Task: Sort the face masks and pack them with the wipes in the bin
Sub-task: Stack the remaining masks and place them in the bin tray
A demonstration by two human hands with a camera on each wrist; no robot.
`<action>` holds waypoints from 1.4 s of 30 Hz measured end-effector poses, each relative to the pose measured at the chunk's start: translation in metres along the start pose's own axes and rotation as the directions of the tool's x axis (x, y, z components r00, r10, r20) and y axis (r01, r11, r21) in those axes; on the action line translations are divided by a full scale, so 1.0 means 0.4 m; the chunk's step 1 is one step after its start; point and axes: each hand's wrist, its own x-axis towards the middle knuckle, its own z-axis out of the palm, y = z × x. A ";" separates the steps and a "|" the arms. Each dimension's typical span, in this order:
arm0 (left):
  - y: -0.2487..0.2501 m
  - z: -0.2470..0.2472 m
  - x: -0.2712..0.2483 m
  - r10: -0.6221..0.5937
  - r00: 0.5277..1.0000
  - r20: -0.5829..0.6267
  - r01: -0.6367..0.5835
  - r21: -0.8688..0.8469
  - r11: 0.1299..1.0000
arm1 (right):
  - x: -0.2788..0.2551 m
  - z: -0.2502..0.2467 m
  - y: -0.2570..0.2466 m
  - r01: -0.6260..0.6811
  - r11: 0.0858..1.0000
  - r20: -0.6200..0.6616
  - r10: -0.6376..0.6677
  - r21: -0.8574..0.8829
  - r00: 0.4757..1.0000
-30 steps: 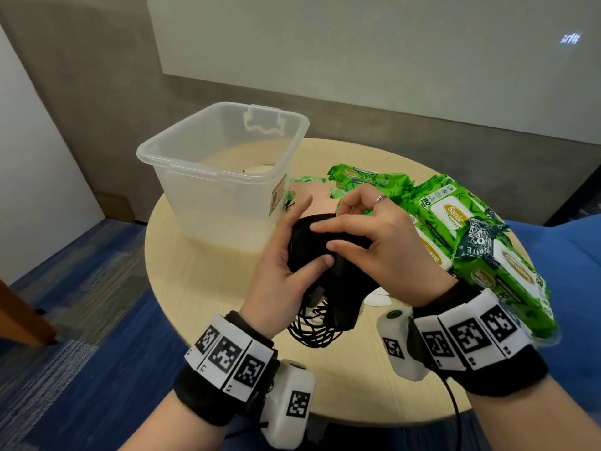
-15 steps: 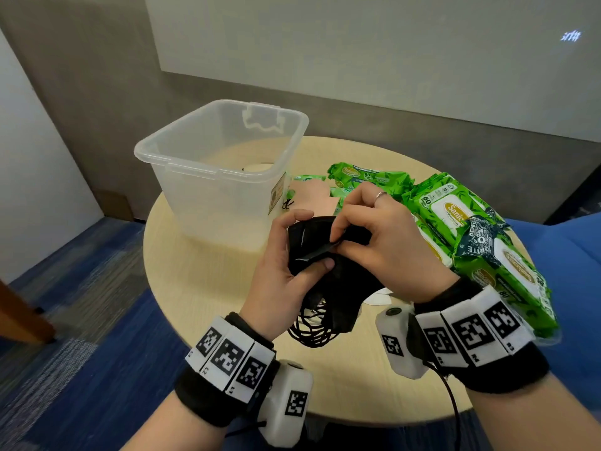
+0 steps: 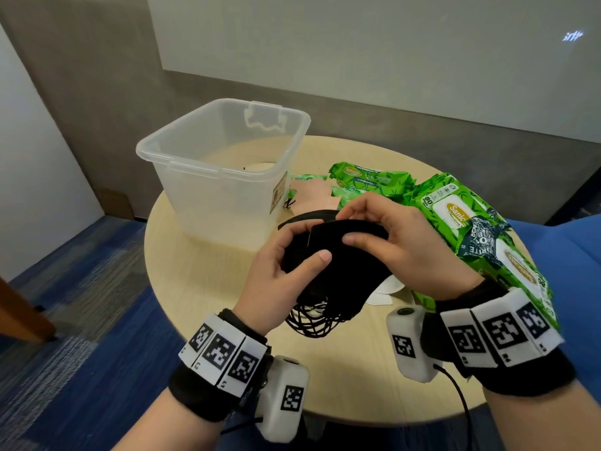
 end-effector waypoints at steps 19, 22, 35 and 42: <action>-0.021 0.019 -0.002 0.099 0.995 -0.007 -0.097 0.179 0.979 | 0.019 0.024 -0.004 -0.209 0.943 -0.020 0.221 0.259 0.975; -0.025 0.019 -0.002 0.114 0.993 0.000 -0.111 0.224 0.968 | 0.017 0.029 -0.003 -0.184 0.974 -0.054 0.192 0.134 0.980; -0.020 0.016 -0.006 0.150 0.989 0.004 -0.148 0.185 0.972 | 0.005 0.046 0.012 -0.065 0.984 -0.191 0.032 -0.167 0.981; -0.024 0.013 -0.005 0.116 0.993 -0.008 -0.115 0.124 0.986 | -0.008 0.056 0.016 0.032 0.984 -0.238 -0.074 -0.176 0.968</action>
